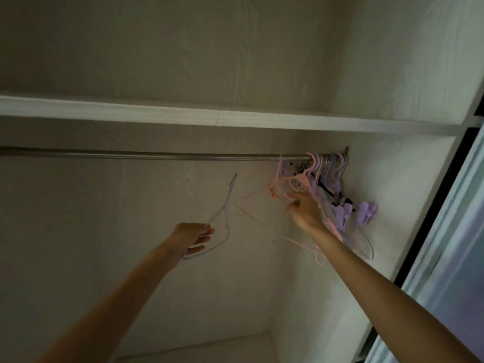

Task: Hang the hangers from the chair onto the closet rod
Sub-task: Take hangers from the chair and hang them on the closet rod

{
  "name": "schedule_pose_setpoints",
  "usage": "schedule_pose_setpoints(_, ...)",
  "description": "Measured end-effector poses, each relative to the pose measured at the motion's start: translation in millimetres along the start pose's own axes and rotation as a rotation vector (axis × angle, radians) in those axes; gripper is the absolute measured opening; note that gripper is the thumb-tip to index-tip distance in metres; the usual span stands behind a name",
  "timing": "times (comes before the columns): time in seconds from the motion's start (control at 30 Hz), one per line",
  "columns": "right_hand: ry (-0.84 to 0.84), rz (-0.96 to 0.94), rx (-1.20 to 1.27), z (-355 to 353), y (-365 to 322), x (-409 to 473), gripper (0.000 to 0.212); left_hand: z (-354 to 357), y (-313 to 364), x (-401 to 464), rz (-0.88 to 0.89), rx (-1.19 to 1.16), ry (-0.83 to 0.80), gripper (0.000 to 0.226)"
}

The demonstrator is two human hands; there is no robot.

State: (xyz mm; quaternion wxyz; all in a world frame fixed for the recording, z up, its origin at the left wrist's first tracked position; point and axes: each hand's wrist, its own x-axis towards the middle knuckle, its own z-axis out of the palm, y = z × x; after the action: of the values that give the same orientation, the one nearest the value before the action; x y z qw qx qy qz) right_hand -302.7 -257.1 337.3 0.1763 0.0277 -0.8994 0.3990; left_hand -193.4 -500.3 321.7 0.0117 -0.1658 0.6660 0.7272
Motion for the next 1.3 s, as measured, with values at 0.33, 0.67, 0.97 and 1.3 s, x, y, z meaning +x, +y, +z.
schedule_pose_setpoints(0.33, 0.199, -0.464, -0.451, -10.4, -19.3, 17.1, 0.039, -15.8, 11.5, 22.3, -0.014, 0.057, -0.026, 0.014)
schedule_pose_setpoints(0.67, 0.065, -0.558, -0.697, 1.5, -42.9, 99.7, 0.045, -12.5, 17.3, 61.0, -0.043, 0.083, -0.082, 0.028)
schedule_pose_setpoints(0.97, 0.218, -0.710, -0.828, -27.3, -4.7, 116.1, 0.047, -14.9, 16.3, 81.4, -0.083, 0.167, -0.156, 0.015)
schedule_pose_setpoints(1.3, 0.272, -0.462, -1.023, -44.5, 6.5, 122.7, 0.043, -29.2, 29.5, 89.9, -0.062, 0.401, -0.233, 0.023)
